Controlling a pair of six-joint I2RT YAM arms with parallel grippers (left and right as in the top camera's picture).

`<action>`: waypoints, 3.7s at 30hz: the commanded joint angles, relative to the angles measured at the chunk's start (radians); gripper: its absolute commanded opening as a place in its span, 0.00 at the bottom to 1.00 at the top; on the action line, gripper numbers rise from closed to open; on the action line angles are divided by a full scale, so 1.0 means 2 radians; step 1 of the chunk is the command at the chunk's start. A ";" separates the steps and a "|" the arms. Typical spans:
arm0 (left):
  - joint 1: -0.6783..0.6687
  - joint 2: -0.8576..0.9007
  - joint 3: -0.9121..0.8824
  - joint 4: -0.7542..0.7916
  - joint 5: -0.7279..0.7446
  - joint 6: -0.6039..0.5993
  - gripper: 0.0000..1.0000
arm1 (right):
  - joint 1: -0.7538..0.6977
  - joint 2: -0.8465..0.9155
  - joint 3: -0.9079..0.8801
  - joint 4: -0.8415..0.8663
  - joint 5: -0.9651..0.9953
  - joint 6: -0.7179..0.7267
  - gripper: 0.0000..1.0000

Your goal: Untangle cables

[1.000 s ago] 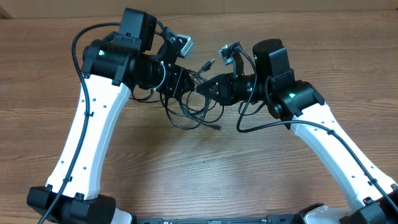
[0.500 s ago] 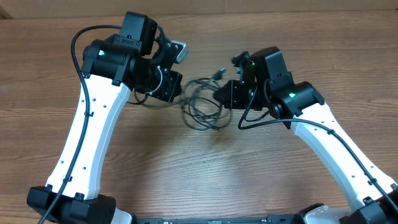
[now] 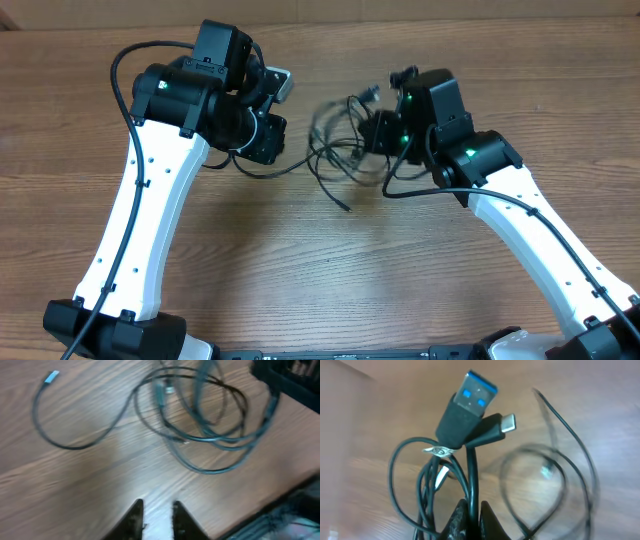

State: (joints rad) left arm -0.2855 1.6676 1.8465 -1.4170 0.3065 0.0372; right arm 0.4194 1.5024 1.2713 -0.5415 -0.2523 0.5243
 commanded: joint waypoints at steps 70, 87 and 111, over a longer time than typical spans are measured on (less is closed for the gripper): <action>0.002 -0.002 0.007 0.073 0.081 -0.120 0.05 | -0.002 -0.038 0.009 -0.101 -0.153 -0.189 0.04; 0.002 -0.002 0.006 0.074 0.088 -0.114 0.10 | -0.002 -0.038 0.009 -0.026 -0.224 -0.145 0.04; -0.012 -0.002 0.006 0.090 0.135 -0.074 0.17 | -0.002 -0.038 0.009 0.066 -0.174 -0.051 0.04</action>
State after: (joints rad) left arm -0.3012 1.6718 1.8465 -1.2400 0.5518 -0.1413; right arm 0.4179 1.4502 1.2751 -0.4301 -0.6567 0.3737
